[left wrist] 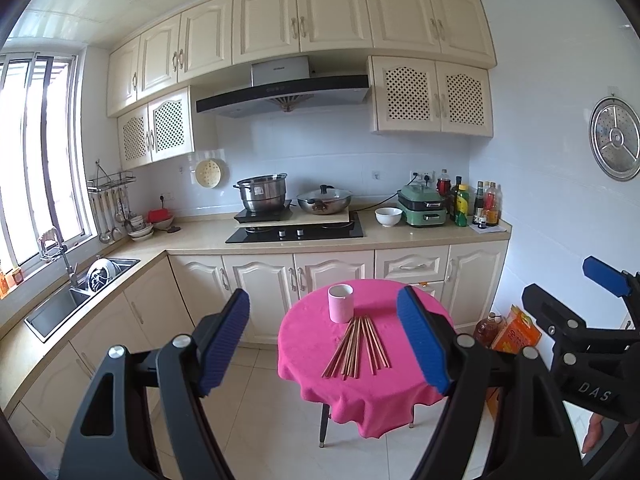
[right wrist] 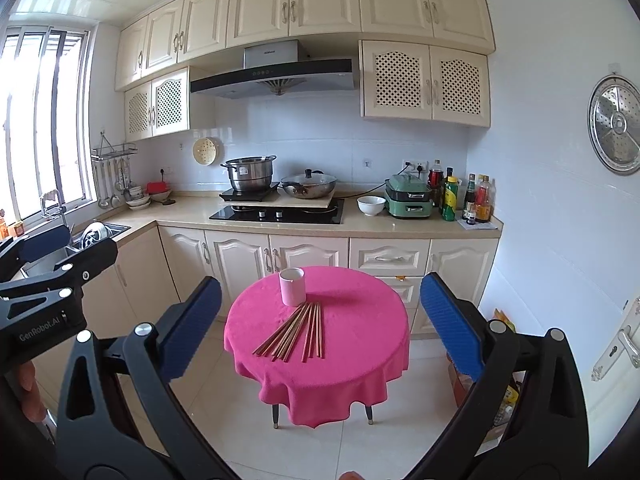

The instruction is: Organize utensils

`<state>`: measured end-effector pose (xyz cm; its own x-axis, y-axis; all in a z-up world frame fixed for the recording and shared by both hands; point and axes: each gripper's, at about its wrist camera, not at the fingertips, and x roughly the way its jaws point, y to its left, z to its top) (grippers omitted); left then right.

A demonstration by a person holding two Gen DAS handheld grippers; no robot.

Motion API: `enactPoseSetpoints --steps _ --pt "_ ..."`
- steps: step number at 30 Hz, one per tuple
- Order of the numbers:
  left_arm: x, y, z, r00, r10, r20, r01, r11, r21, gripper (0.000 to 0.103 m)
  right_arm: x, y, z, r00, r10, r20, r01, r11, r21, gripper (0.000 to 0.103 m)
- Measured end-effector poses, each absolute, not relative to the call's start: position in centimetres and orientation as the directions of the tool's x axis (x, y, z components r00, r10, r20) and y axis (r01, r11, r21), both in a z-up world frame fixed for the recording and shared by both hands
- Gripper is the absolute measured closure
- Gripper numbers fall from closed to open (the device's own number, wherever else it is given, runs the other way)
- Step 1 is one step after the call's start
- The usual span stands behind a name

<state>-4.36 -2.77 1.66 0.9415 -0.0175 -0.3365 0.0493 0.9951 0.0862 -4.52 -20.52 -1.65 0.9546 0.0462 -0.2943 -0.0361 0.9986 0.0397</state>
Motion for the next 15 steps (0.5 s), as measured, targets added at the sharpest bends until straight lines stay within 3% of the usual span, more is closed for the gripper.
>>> enactPoseSetpoints --steps 15 --pt "-3.76 -3.36 1.36 0.938 -0.014 -0.347 0.051 0.994 0.100 0.028 -4.13 -21.15 -1.76 0.953 0.042 -0.300 -0.029 0.998 0.049 0.006"
